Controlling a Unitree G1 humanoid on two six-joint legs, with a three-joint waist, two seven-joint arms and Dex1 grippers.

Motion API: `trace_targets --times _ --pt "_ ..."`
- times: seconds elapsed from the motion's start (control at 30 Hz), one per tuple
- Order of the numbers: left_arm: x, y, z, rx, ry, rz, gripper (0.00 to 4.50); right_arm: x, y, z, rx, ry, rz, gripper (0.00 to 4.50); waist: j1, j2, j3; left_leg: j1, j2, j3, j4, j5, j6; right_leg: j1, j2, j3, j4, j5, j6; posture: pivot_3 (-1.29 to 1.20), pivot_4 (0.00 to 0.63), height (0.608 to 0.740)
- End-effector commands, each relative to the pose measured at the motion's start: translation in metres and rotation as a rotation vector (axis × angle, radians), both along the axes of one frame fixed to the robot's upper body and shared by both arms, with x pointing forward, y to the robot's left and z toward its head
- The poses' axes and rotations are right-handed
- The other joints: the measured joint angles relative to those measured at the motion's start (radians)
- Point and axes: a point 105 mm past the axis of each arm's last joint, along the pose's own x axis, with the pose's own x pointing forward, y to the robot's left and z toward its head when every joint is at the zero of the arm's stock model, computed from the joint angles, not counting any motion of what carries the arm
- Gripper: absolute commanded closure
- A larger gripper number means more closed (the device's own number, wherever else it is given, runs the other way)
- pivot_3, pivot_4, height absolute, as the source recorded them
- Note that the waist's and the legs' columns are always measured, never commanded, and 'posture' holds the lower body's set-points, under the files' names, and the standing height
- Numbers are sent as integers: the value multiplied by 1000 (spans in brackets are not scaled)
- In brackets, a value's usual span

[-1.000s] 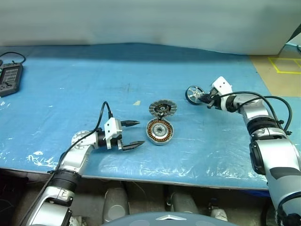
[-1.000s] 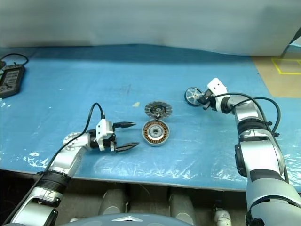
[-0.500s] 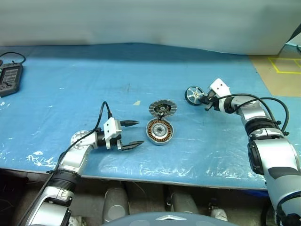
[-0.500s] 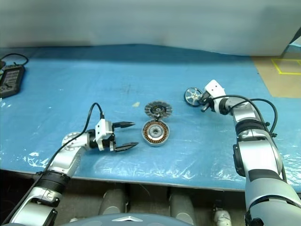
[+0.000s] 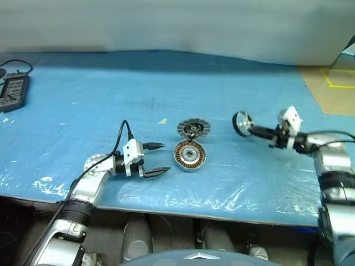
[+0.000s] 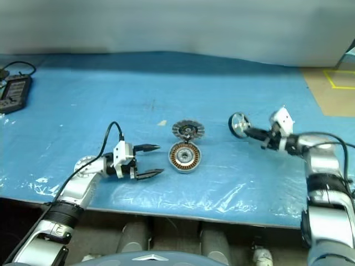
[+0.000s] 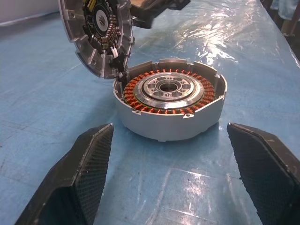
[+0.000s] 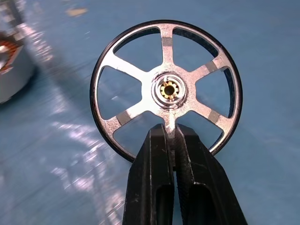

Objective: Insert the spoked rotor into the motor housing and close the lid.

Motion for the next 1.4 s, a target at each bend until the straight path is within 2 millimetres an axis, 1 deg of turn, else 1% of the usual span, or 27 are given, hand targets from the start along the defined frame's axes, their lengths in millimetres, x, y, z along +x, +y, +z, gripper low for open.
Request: trace_targets --times 0.03,0.13,0.2,0.37,0.43,0.53,0.63,0.87,1.1,1.27,1.4 --pt "0 -2 9 -15 -31 -21 436 -23 19 22 26 -67 128 4489 -3 0 0 0 0 0 0 0 0 0 0 0 -1 0 0 0 150 740" --pt "-1 -4 11 -23 -28 -33 436 -48 44 23 69 -74 236 4489 -9 0 0 1 0 2 -2 0 0 0 0 1 -3 0 0 0 150 740" --pt "-1 -5 12 -25 -24 -39 436 -55 55 23 88 -74 265 4489 -9 0 0 2 0 2 -4 0 0 0 0 1 -4 0 0 0 150 740" --pt "-3 -7 11 -29 -12 -45 436 -64 97 29 139 -77 379 4489 -8 0 0 1 0 2 -5 0 0 0 0 0 -6 0 0 0 150 740" --pt "-4 -7 10 -30 -5 -45 436 -62 108 27 133 -68 396 4489 -8 0 0 1 0 2 -6 0 0 0 0 0 -7 0 0 0 150 740" --pt "-5 -8 9 -32 1 -45 436 -55 118 20 124 -44 404 4489 -8 0 0 1 0 2 -7 0 0 0 -1 0 -8 0 1 0 150 740" --pt "-7 -9 9 -34 3 -45 436 -50 127 17 117 -50 415 4489 -9 0 0 0 0 2 -8 0 0 0 -1 0 -9 0 1 0 150 740" --pt "-7 -9 10 -33 7 -37 436 -40 139 14 120 -50 424 4489 -9 0 0 1 -1 2 -8 0 -1 0 -1 0 -8 0 1 0 150 740" --pt "-6 -8 7 -34 16 -30 436 -40 141 14 115 -46 437 4489 -9 0 0 1 -1 2 -8 0 -1 0 -1 0 -8 0 1 0 150 740" --pt "-5 -7 4 -33 23 -30 436 -38 144 18 125 -71 445 4489 -9 0 0 1 -1 2 -7 0 -1 0 -1 0 -7 0 1 0 150 740" --pt "-5 -6 3 -33 26 -32 436 -36 146 16 117 -64 453 4489 -9 0 0 1 -1 2 -7 0 0 0 -1 0 -7 0 1 0 150 740"
